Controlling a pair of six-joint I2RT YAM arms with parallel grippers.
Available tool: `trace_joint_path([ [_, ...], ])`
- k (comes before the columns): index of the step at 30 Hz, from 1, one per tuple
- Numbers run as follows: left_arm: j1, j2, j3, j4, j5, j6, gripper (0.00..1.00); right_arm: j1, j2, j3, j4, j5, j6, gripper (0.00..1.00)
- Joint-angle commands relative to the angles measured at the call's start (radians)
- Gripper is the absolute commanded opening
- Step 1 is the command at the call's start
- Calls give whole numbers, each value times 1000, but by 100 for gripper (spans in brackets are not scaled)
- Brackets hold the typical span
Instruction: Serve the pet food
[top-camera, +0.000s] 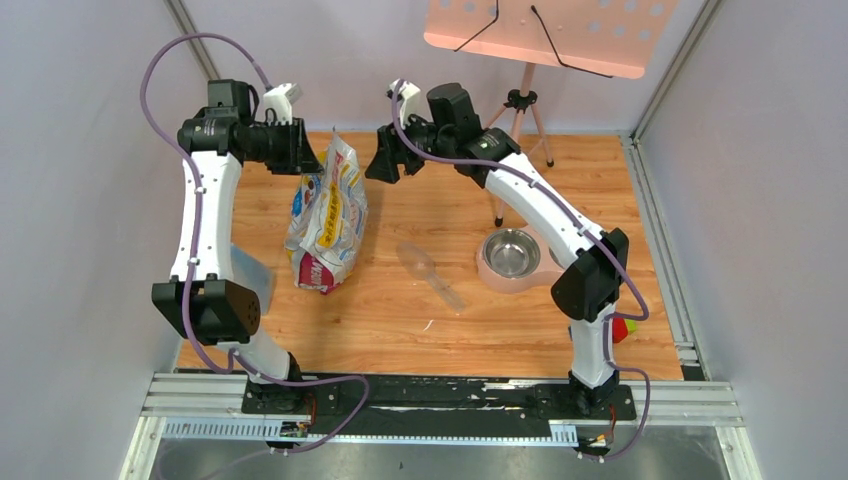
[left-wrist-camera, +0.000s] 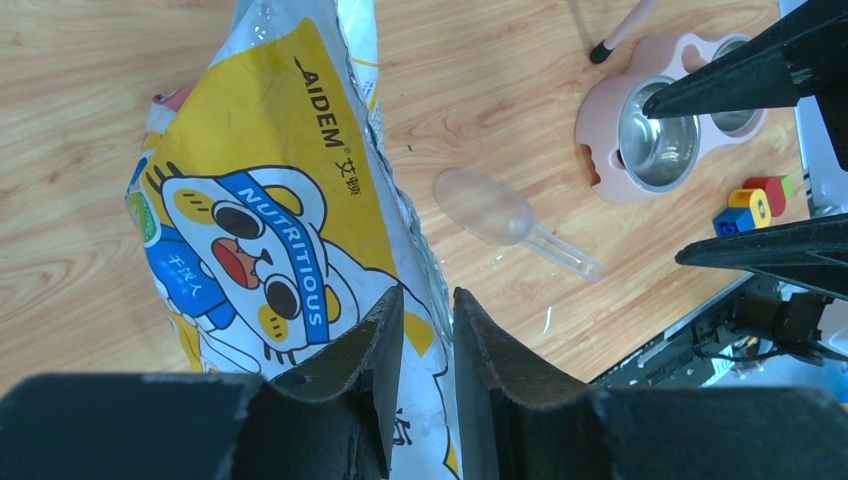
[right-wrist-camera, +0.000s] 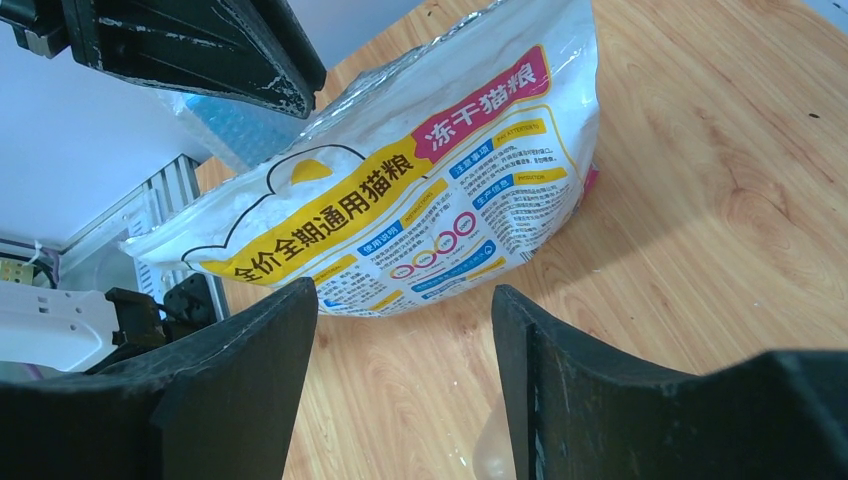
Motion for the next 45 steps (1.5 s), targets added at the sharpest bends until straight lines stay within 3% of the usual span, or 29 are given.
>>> trace_joint_path([
  [1, -3, -41, -3, -5, -4, 23, 32, 8, -23, 0, 6, -6, -20, 66],
  [20, -3, 13, 9, -19, 22, 37, 24, 27, -8, -14, -4, 56, -48, 68],
  [23, -4, 18, 7, -17, 29, 33, 24, 44, 33, 41, -2, 178, 24, 74],
  [27, -3, 32, 8, -12, 32, 29, 24, 50, 109, 175, 10, 97, 123, 73],
  [32, -4, 47, 11, -15, 38, 27, 19, 85, 198, 274, 39, 121, 214, 68],
  [35, -3, 48, 6, -21, 39, 27, 15, 93, 245, 312, 50, 151, 304, 65],
  [45, -3, 27, -48, -13, 56, 16, 3, 93, 328, 349, 100, 19, 430, 58],
])
